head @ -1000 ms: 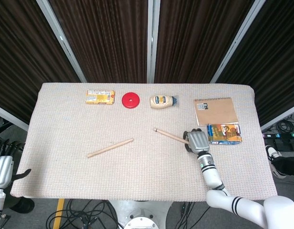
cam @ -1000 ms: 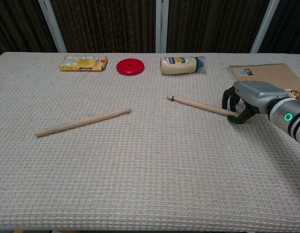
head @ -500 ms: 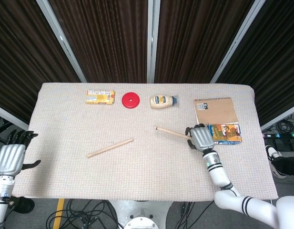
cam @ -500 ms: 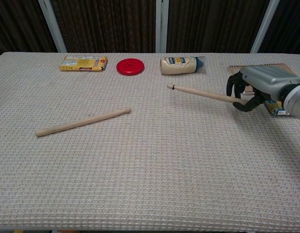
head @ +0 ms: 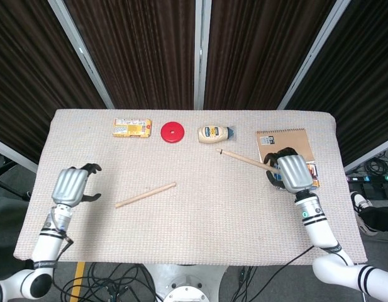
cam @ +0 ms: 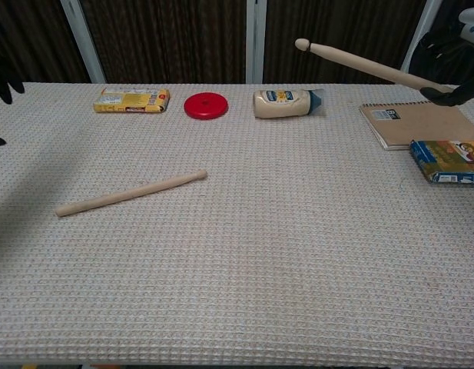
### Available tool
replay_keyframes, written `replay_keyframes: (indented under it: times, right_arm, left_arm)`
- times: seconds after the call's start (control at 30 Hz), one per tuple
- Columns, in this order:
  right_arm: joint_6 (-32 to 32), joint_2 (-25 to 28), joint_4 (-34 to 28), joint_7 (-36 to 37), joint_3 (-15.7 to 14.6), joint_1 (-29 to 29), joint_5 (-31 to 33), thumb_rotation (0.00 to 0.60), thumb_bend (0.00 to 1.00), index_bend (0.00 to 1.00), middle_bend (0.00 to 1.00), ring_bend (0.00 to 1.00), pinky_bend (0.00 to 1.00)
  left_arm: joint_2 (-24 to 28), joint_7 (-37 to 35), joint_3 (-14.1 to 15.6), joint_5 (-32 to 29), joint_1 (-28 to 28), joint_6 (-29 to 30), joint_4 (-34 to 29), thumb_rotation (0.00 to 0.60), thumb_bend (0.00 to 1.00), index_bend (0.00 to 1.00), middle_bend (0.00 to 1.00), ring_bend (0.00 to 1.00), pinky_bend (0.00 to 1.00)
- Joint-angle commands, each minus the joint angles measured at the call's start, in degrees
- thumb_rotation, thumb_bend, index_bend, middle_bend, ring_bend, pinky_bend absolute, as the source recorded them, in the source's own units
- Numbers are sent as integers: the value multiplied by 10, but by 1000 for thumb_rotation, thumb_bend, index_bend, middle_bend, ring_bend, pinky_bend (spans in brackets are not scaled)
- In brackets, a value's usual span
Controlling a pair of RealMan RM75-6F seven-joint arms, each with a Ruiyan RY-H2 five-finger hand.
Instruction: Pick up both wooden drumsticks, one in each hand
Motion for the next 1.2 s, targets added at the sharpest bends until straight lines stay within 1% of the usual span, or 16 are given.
replay_keyframes:
  times: [0.03,0.1,0.2,0.27,0.37,0.5,0.63,0.77,0.87,0.97,1.2]
  right_arm:
    - [-4,9,-2,13,1,-4,4,600,717,556,550,357,246]
    - [-14,14,1,22,0,-3,8,600,716,556,545,357,246]
    - [-19,18,8,27,0,-2,8,600,716,556,542,357,246]
    - [-20,18,11,31,0,-1,7,600,716,556,542,357,246]
    - [-26,15,19,41,-2,0,9,600,717,556,541,357,246]
    - [-37,9,31,51,-3,5,11,600,716,556,539,357,246]
    - [-45,5,40,51,-3,8,15,600,716,556,539,357,246]
    - [-51,3,44,50,-3,11,21,600,715,556,538,357,247]
    - [-53,2,45,49,-5,12,22,600,715,556,537,357,248]
    - [-57,0,47,48,-7,13,23,600,715,556,536,357,248]
    - [-64,-6,57,49,-10,14,28,600,716,556,536,357,246]
  left_arm:
    - [-69,45,-3,-72,-43,-39,25,600,104,364,400,637,535]
    - [-90,61,-1,-98,-54,-46,37,600,104,364,400,645,561]
    - [-115,91,6,-122,-63,-37,46,600,104,366,401,665,568]
    - [-122,101,10,-140,-66,-37,43,600,104,368,401,673,578]
    - [-132,112,15,-164,-73,-40,47,600,105,368,401,674,635]
    - [-150,133,23,-183,-80,-31,64,600,108,380,404,679,641]
    - [-159,137,26,-192,-85,-28,73,600,116,405,433,706,675]
    - [-167,147,31,-201,-89,-23,80,600,151,430,483,733,699]
    - [-174,155,35,-209,-92,-20,86,600,164,437,484,735,699]
    - [-178,158,37,-216,-95,-20,89,600,179,440,506,740,699]
    - [-177,160,40,-222,-100,-20,87,600,193,440,538,754,699]
